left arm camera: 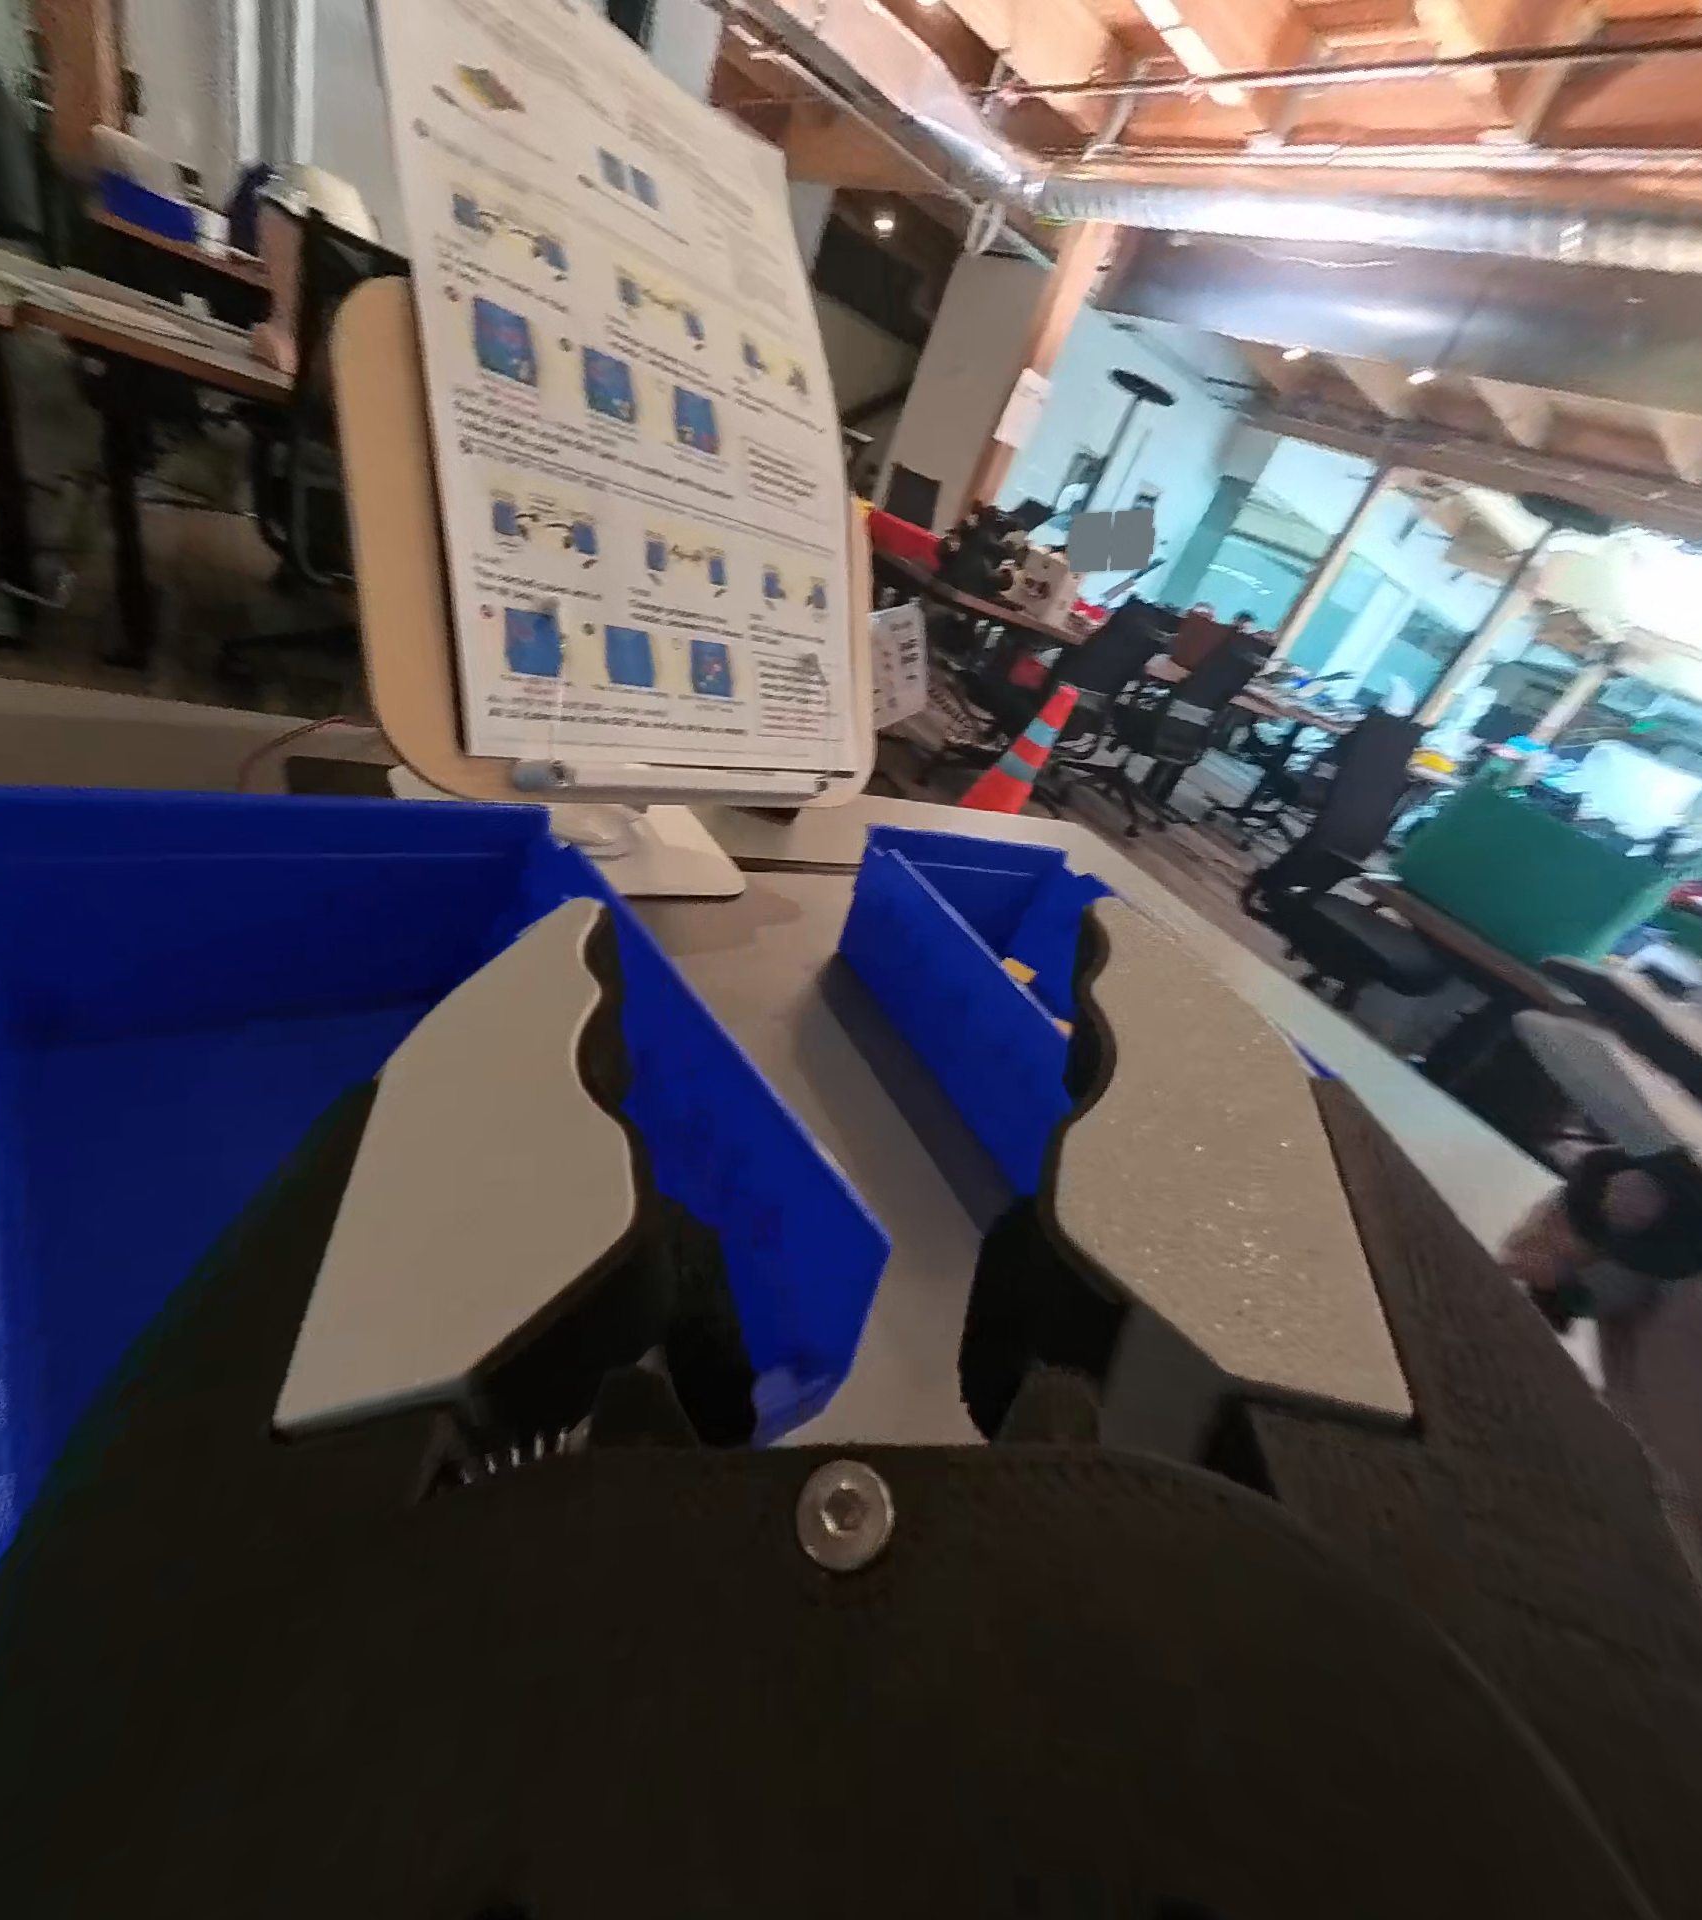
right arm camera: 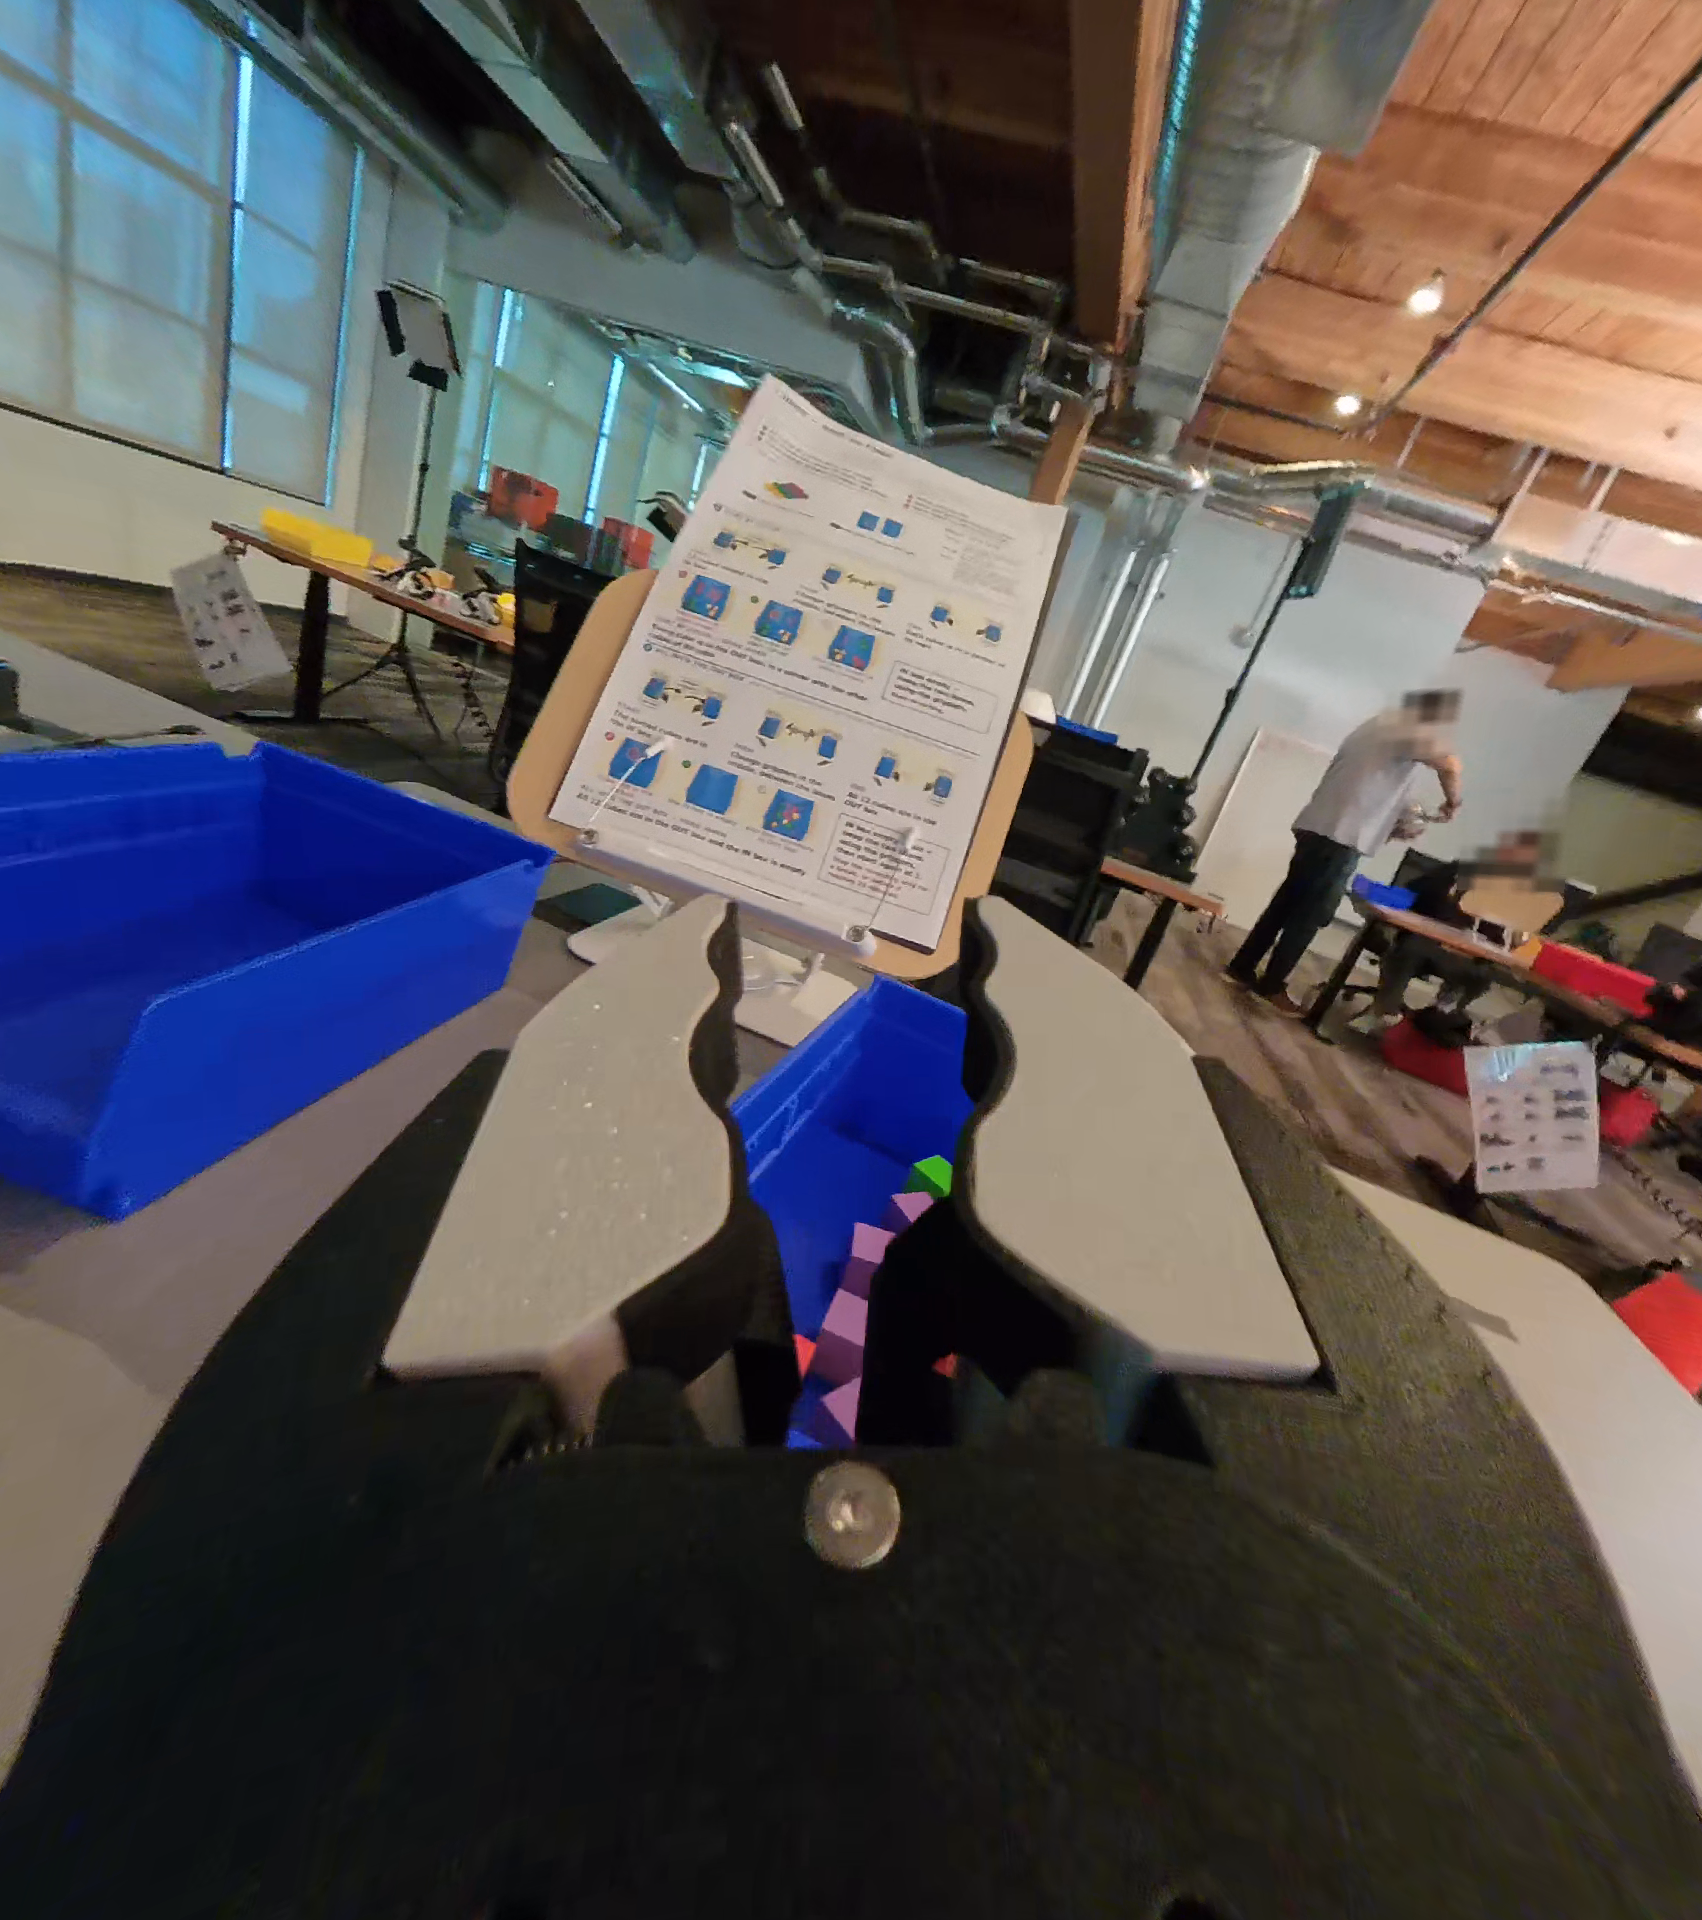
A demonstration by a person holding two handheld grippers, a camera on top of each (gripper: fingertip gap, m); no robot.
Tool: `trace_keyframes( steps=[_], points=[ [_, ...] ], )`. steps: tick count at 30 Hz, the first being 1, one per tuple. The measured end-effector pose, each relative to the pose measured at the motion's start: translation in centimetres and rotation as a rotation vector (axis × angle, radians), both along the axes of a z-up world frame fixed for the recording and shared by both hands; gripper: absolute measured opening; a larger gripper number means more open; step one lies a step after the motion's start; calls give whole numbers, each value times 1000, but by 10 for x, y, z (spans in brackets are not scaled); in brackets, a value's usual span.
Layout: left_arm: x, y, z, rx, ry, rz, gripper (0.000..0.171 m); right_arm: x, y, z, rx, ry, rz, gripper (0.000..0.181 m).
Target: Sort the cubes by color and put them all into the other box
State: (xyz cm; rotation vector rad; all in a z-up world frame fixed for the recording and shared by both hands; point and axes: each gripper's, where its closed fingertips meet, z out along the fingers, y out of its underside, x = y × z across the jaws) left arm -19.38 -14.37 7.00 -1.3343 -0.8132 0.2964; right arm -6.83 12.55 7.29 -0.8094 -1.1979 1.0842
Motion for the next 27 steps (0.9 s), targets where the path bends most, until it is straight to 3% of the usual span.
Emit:
trace_keyframes(
  steps=[2, 4, 7, 10, 13, 19, 27],
  points=[
    [-5, -3, -4, -45, 43, 68, 95, -10, 6, 3, -33, -26, -5, 44],
    [-4, 3, -8, -70, 69, 86, 106, -22, 14, 0, -74, -72, -12, 69],
    [1, 9, -17, -114, 106, 96, 115, -27, 21, -16, -80, -130, -10, 76],
    [2, 6, -25, -104, 103, 121, 114, -19, 25, -39, -101, -185, -2, 73],
    [3, 0, -31, -75, 72, 114, 101, -7, 35, -60, -64, -215, -43, 66],
    [9, -26, -44, -156, 84, 214, 96, -2, 44, -72, -78, -202, -121, 70],
    [45, -32, -74, -243, 83, 202, 101, -9, -12, -84, -69, -253, -48, 67]
  ],
)
